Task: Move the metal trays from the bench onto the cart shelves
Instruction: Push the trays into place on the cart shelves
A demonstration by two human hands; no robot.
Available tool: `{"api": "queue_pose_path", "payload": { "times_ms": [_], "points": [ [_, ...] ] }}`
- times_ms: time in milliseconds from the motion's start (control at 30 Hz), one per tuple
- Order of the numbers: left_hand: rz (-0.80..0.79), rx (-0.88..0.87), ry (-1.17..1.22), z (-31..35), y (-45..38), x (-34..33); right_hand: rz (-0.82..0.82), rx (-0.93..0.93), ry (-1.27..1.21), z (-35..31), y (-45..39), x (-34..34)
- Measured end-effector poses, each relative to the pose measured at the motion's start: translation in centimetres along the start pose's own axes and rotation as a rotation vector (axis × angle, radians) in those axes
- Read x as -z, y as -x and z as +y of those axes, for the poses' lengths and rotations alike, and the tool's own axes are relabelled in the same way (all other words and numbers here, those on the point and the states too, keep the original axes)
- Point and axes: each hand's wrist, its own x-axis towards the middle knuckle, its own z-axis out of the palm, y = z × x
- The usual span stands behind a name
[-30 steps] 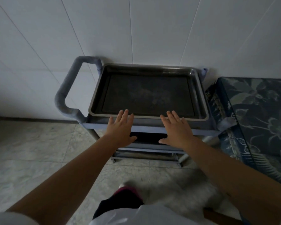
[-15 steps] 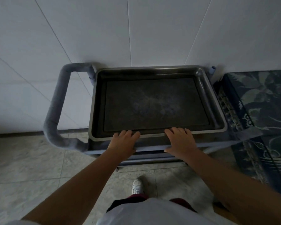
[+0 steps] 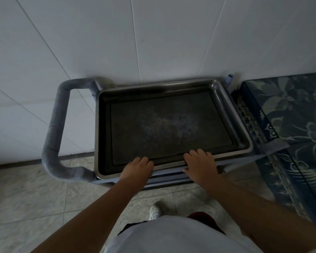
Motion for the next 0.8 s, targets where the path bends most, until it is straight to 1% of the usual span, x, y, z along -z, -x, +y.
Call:
{"api": "queue_pose_path", "payload": {
  "times_ms": [167, 267, 433, 567, 700, 800],
  "points": [
    [0.047, 0.052, -0.002, 0.7, 1.2, 0.1, 0.053, 0.012, -0.024, -0.2, 1.1, -0.5],
    [0.048, 0.088, -0.009, 1.1, 1.4, 0.2, 0.069, 0.036, -0.035, 0.2, 1.7, -1.0],
    [0.078, 0.126, -0.025, 1.5, 1.7, -0.2, 0.024, 0.11, -0.066, 1.3, 2.2, -1.6],
    [0.148, 0.162, -0.03, 2.0, 3.0, -1.3, 0.045, 0.156, -0.123, 2.4, 3.8, -2.4],
    [0.113, 0.263, -0.074, 3.4, 4.9, -2.5, 0.007, 0.145, -0.121, 3.8, 6.7, -3.9],
    [0.086, 0.347, -0.055, 5.4, 7.0, -3.9, -0.024, 0.141, -0.079, 4.6, 8.9, -4.9]
  ]
}}
